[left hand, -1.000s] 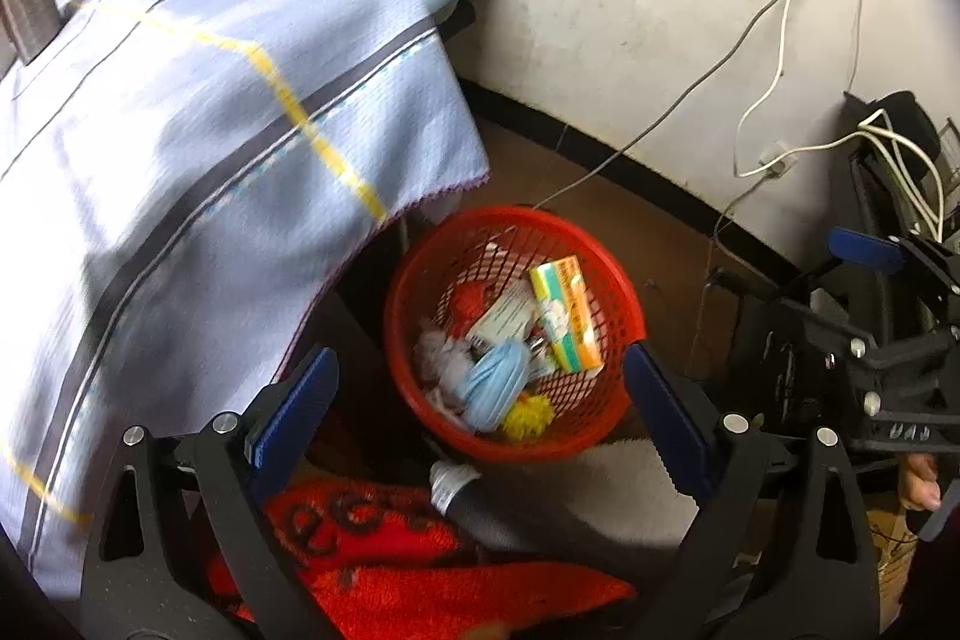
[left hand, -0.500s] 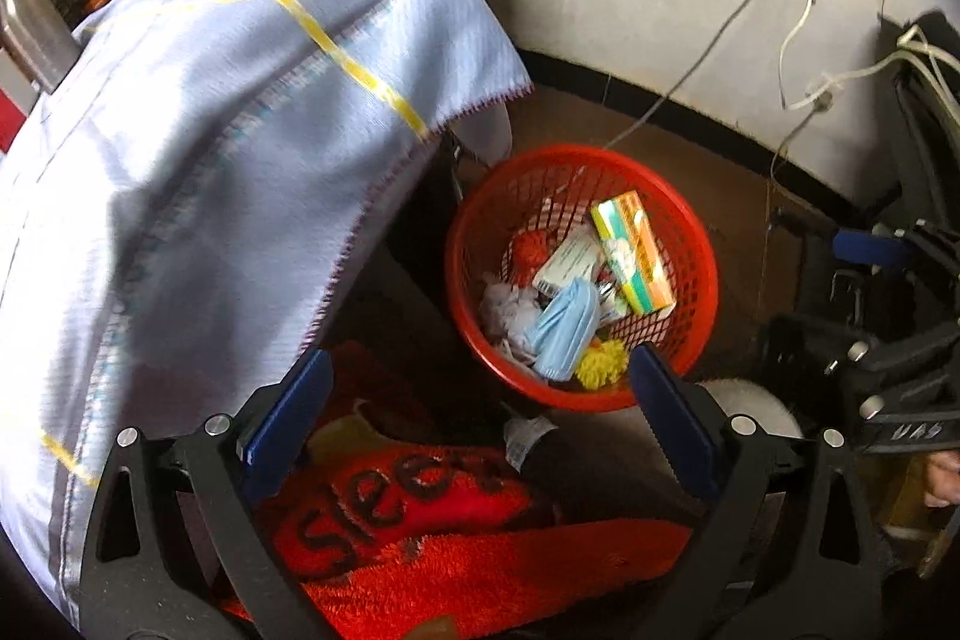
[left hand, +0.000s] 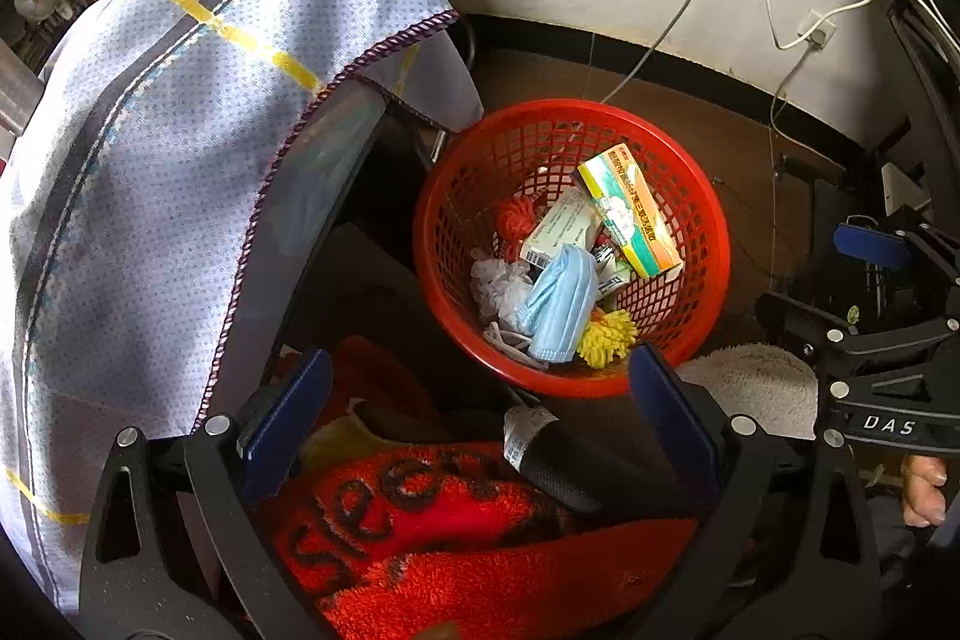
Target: Collect trash
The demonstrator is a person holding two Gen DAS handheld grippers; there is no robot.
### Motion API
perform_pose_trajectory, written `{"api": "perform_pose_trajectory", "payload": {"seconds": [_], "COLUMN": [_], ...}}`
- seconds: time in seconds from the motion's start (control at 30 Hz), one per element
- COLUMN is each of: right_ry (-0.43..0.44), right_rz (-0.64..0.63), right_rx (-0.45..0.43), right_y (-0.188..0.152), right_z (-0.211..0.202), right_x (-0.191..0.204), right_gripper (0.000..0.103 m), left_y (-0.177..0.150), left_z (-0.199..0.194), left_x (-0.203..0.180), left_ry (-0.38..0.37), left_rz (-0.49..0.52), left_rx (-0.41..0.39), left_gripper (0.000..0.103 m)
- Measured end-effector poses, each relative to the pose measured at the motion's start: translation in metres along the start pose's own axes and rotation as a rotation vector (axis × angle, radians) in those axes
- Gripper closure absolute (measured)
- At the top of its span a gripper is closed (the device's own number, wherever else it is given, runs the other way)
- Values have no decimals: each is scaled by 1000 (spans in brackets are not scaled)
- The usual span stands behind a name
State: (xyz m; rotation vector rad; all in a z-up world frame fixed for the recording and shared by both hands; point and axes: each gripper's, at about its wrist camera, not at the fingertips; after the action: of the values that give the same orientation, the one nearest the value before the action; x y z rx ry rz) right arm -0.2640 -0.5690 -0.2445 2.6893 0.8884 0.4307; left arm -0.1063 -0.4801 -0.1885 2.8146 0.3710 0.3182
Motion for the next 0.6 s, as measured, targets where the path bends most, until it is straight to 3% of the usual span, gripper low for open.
{"api": "perform_pose_trajectory", "payload": {"seconds": [0.6], "right_ry": [33], "right_rz": [-36], "right_rx": [75], "right_y": [-6], "right_z": [17], "right_x": [16], "right_gripper": [13], "left_y": [0], "left_z": [1], "left_x": [2], "left_ry": [9], "left_rz": [-4], "left_rx": [4], "left_gripper": [8]}}
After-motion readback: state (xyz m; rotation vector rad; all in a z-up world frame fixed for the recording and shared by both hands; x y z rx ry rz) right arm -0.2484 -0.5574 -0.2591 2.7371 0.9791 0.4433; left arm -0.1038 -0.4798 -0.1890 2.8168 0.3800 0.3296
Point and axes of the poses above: each gripper's, at about its wrist camera, not at the fingertips, and z roughly the way its jaws point, x to its left, y to its top, and after that the axes turned 2 degrees about y, right-handed
